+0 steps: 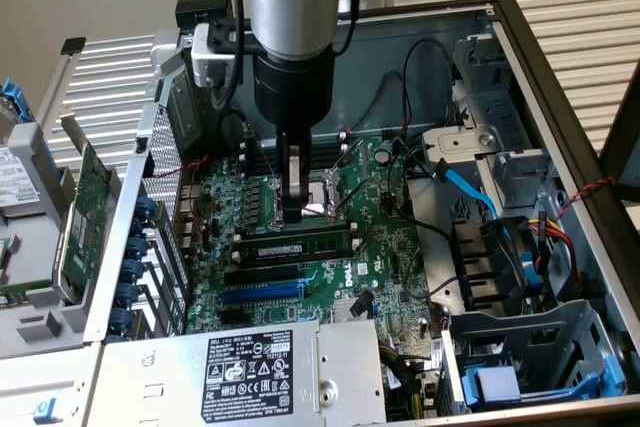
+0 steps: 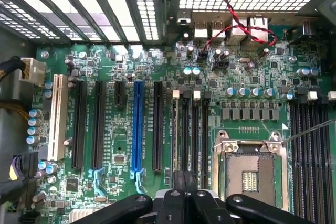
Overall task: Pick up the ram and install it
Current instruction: 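Press down the ram until it locks into place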
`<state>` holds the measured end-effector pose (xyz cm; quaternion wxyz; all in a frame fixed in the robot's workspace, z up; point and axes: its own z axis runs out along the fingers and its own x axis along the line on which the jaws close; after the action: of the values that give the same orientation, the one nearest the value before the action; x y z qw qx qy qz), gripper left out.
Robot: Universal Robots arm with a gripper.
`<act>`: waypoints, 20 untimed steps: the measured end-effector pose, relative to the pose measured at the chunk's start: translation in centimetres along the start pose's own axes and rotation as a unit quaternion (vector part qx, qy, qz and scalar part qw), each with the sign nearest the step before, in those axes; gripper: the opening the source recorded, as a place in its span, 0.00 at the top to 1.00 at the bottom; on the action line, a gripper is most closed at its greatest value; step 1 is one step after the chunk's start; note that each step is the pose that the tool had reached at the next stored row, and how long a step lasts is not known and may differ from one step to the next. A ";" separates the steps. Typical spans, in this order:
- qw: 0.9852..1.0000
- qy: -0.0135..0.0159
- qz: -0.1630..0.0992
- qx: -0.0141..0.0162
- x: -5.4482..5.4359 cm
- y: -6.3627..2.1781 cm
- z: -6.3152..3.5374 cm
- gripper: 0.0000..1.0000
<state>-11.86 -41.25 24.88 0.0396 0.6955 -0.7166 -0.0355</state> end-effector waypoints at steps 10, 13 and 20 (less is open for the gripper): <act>1.000 0.012 0.001 0.021 -0.7 0.28 0.45 0.89; 1.000 0.016 0.002 0.022 -0.7 0.50 0.60 0.89; 1.000 0.017 0.002 0.026 -0.7 0.58 1.08 0.89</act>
<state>-12.53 -40.53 23.86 0.0335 0.6954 -0.7178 -0.0051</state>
